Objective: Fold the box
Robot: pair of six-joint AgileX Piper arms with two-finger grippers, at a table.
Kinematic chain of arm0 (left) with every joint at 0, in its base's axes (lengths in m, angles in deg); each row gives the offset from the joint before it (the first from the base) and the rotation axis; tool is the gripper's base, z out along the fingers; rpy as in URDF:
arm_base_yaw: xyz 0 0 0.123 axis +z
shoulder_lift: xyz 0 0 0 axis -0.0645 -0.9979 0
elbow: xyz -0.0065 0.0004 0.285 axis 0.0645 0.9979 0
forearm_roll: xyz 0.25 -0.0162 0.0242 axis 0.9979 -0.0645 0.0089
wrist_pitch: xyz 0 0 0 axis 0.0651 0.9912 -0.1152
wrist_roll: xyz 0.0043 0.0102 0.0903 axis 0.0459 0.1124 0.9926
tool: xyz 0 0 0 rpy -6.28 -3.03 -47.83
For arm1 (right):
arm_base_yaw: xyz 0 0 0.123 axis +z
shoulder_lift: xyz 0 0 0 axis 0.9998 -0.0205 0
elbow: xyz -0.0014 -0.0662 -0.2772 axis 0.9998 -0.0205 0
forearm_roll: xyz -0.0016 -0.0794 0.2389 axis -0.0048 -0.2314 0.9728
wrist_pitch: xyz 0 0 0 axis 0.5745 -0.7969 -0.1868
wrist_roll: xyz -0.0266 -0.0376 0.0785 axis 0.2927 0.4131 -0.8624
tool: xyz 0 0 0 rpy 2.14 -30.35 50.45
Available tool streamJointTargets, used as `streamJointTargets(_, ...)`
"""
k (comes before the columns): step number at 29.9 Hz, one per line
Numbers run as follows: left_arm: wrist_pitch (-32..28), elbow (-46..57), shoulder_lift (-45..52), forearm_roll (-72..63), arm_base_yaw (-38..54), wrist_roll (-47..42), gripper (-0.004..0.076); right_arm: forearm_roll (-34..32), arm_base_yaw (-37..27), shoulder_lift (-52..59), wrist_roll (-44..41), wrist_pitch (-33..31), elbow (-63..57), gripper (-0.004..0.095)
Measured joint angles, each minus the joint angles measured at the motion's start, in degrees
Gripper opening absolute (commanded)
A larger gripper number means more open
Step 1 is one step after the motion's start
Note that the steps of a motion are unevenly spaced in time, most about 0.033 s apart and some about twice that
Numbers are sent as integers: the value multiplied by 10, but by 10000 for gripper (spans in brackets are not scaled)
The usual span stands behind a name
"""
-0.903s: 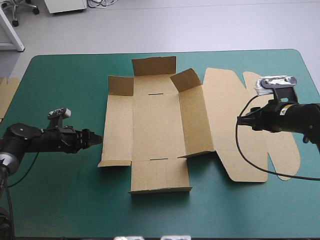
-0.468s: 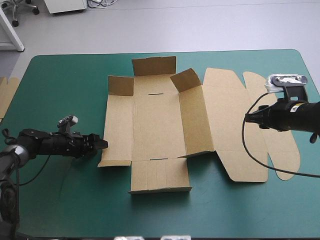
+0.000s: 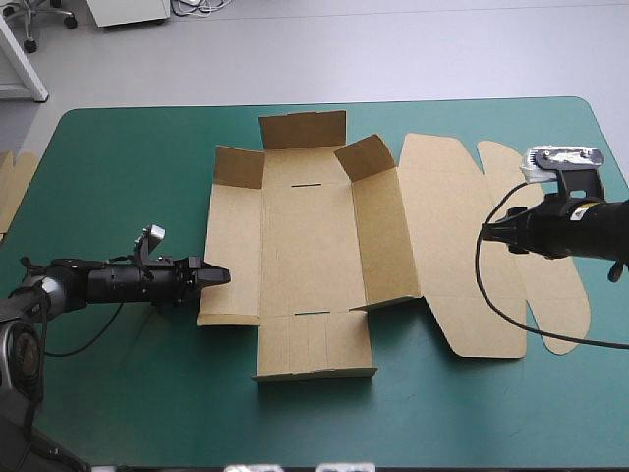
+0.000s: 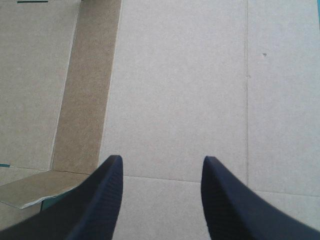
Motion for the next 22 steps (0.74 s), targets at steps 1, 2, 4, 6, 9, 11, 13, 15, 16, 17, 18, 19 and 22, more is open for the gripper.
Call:
streamJointTargets(1, 1, 0, 1, -8, -3, 4, 419, 0, 0, 0, 0, 0, 0, 459)
streamJointTargets(2, 1, 0, 1, -15, -9, 8, 419, 0, 0, 0, 0, 0, 0, 459)
streamJointTargets(4, -1, 0, 2, -24, -26, 13, 419, 1, 0, 0, 0, 0, 0, 459)
streamJointTargets(6, -17, 0, 3, -25, -48, 16, 419, 1, 0, 0, 0, 0, 0, 459)
streamJointTargets(9, -57, 0, 4, -24, -78, 16, 419, 1, 0, 0, 0, -1, 0, 459)
streamJointTargets(11, -71, 0, 7, -27, -87, 17, 419, 1, 0, 0, 0, -5, 0, 459)
streamJointTargets(13, -80, 0, 9, -32, -90, 18, 419, 1, 0, 0, 0, -8, 0, 459)
streamJointTargets(15, -89, -1, 9, -34, -90, 18, 419, 1, 0, 0, 0, -12, 0, 459)
streamJointTargets(16, -93, -2, 9, -34, -90, 18, 419, 1, 0, 0, 0, -13, 0, 459)
streamJointTargets(17, -97, -4, 9, -35, -90, 18, 419, 1, 0, 0, 0, -14, 0, 459)
streamJointTargets(18, -100, -7, 9, -35, -90, 18, 419, 1, 0, 0, 0, -15, 0, 459)
streamJointTargets(19, -106, -12, 9, -35, -90, 18, 419, 1, 0, 0, 0, -16, 0, 459)
streamJointTargets(22, -124, -28, 9, -32, -90, 18, 406, 1, 0, 0, 0, -16, 1, 459)
